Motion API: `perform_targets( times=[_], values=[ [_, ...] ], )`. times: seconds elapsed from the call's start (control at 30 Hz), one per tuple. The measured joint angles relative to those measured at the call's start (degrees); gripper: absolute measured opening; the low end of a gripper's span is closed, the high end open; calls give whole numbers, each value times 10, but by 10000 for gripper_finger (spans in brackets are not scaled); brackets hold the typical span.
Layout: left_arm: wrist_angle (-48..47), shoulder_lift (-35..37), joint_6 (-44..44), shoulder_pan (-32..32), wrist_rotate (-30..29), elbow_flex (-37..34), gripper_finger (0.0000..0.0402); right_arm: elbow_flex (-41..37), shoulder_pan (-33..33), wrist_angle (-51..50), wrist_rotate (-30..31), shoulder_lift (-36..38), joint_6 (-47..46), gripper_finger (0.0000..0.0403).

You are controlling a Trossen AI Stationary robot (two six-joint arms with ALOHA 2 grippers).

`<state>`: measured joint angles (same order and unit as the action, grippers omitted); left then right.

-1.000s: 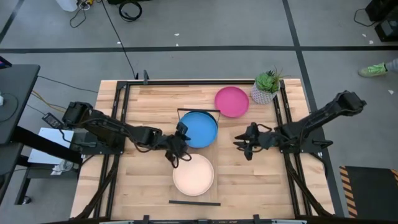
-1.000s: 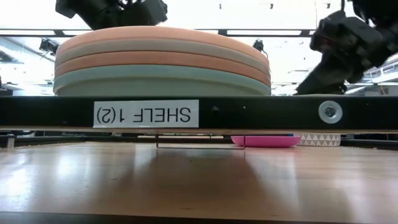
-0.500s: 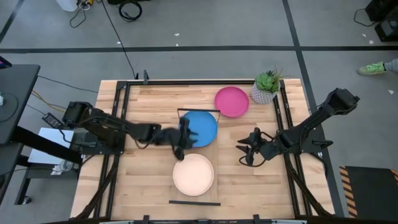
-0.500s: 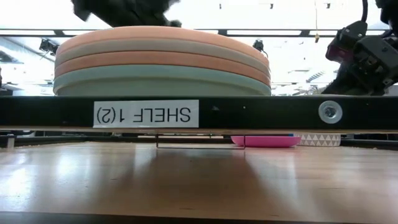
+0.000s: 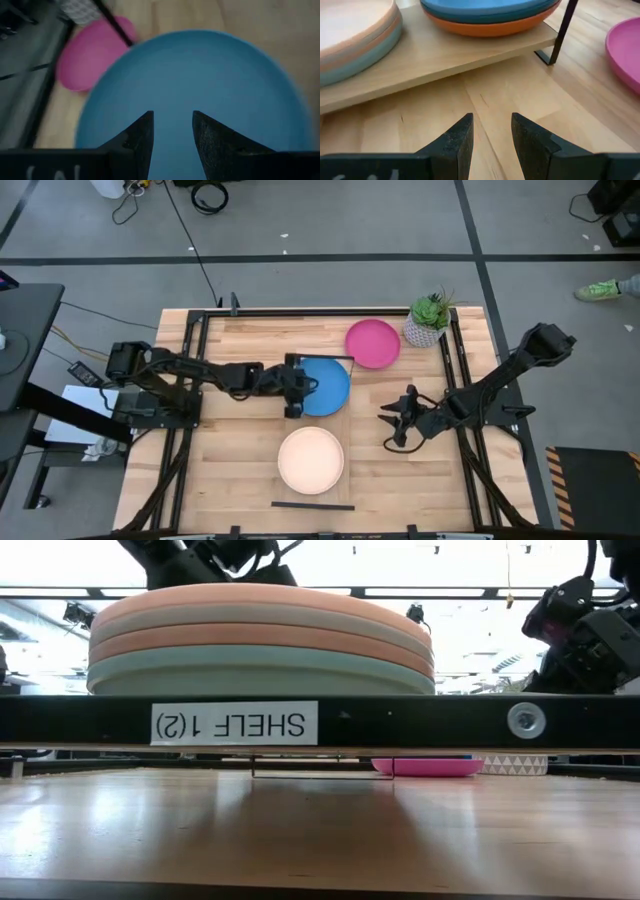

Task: Place and stack plates onto a shelf
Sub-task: Stack the light blue plate on top of the dark blue plate on the shelf

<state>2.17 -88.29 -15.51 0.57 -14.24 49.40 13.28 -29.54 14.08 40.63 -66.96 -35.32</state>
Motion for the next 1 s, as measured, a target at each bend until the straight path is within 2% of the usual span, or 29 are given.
perform_targets(
  times=[0.17,0.43,0.63,0.73,0.83,1.0],
  values=[
    [-39,-3,13,-34,53,-3,142,16,36,-27,-4,26,4,134],
    [-52,-2,17,-73,51,-1,142,76,171,-172,-39,35,69,130],
    [-49,-2,14,-76,56,25,142,112,264,-222,-116,35,110,130],
    [-50,-2,10,-74,52,40,142,118,307,-225,-123,35,151,130],
    [-55,-2,9,-59,22,43,142,119,359,-227,-125,35,186,130],
    [-86,-7,31,-24,14,32,142,119,434,-224,-174,35,237,130]
  ],
)
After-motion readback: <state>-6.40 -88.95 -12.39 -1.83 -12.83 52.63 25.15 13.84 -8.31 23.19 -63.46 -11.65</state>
